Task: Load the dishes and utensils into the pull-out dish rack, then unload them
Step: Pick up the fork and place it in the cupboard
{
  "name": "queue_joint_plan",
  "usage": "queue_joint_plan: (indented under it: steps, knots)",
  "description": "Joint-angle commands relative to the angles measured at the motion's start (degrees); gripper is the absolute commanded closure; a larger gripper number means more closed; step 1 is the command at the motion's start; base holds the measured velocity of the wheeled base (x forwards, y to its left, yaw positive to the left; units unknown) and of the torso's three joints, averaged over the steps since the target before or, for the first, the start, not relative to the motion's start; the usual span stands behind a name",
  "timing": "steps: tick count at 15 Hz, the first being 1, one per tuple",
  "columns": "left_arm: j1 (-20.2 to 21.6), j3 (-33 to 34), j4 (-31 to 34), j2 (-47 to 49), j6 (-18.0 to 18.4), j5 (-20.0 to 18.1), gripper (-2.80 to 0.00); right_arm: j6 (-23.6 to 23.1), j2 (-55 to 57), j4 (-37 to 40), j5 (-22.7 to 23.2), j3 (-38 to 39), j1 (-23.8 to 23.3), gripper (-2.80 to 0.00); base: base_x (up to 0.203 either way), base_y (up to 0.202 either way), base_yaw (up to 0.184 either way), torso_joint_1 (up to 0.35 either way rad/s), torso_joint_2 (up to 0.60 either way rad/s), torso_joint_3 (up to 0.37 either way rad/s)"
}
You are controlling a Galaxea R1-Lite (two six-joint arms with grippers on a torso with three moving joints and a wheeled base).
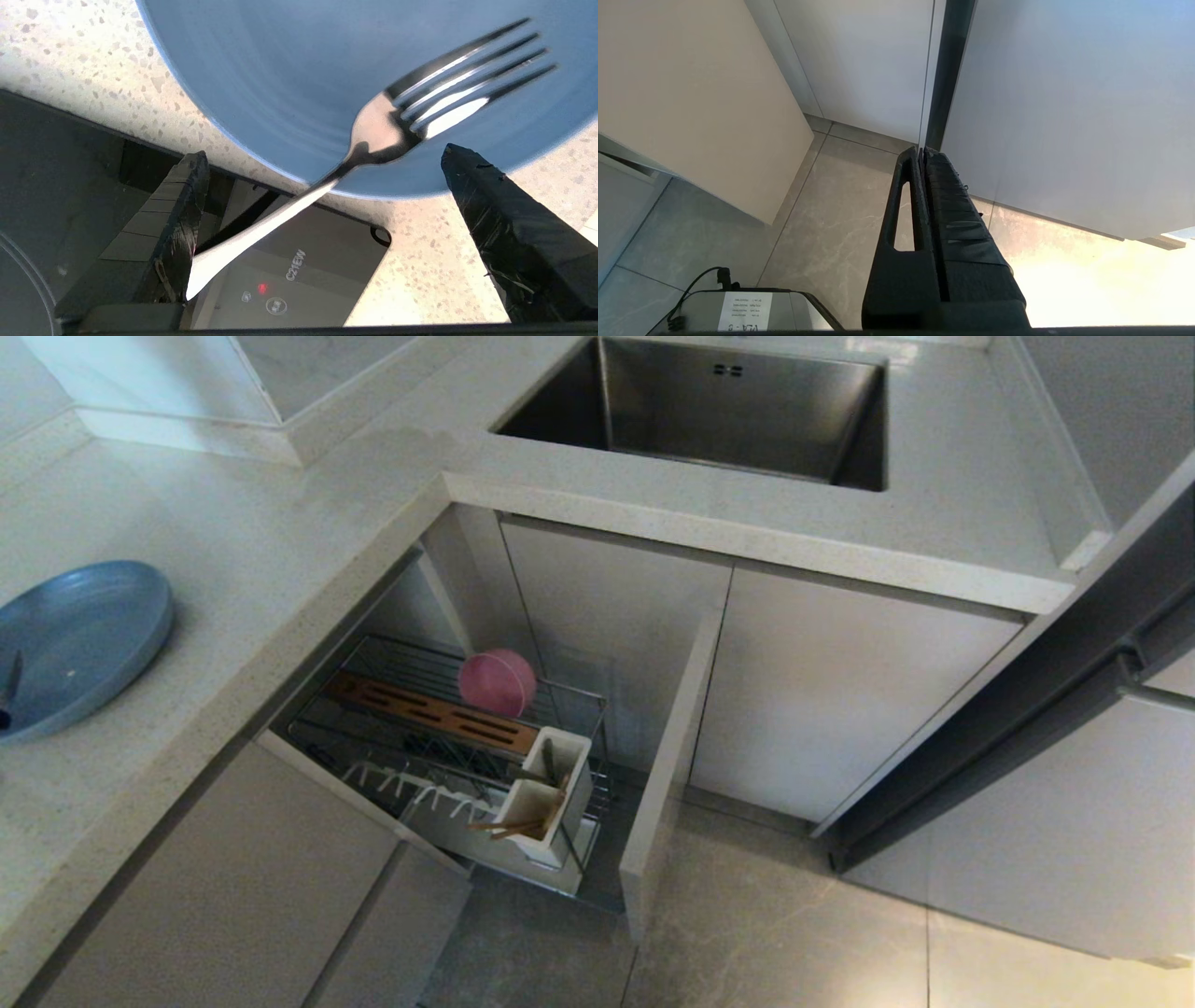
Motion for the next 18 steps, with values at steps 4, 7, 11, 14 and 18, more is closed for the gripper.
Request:
queue_joint_plan:
  steps: [4, 7, 11, 14, 18]
  knots:
    - [0.1, -0.1, 1.4, -0.9, 0.4, -0.1, -2.80, 0.0, 0.0, 0.0, 0.0, 0.0, 0.0, 0.00, 0.000, 0.000, 0.000, 0.000, 0.00, 0.000]
    - [0.1, -0.1, 2.9, -1.3, 0.6, 0.1, -2.80, 0.0, 0.0, 0.0, 0.0, 0.0, 0.0, 0.00, 0.000, 0.000, 0.000, 0.000, 0.00, 0.000]
    - [1.2, -0.2, 3.2, -2.8, 1.5, 0.4, -2.80, 0.0, 0.0, 0.0, 0.0, 0.0, 0.0, 0.00, 0.000, 0.000, 0.000, 0.000, 0.00, 0.000]
    - [2.0, 0.1, 4.1, -3.1, 2.4, 3.1, -2.80, 0.0, 0.0, 0.0, 0.0, 0.0, 0.0, 0.00, 0.000, 0.000, 0.000, 0.000, 0.00, 0.000]
    - [2.5, -0.1, 3.6, -1.1, 3.6, 6.2, -2.80, 0.0, 0.0, 0.0, 0.0, 0.0, 0.0, 0.00, 0.000, 0.000, 0.000, 0.000, 0.00, 0.000]
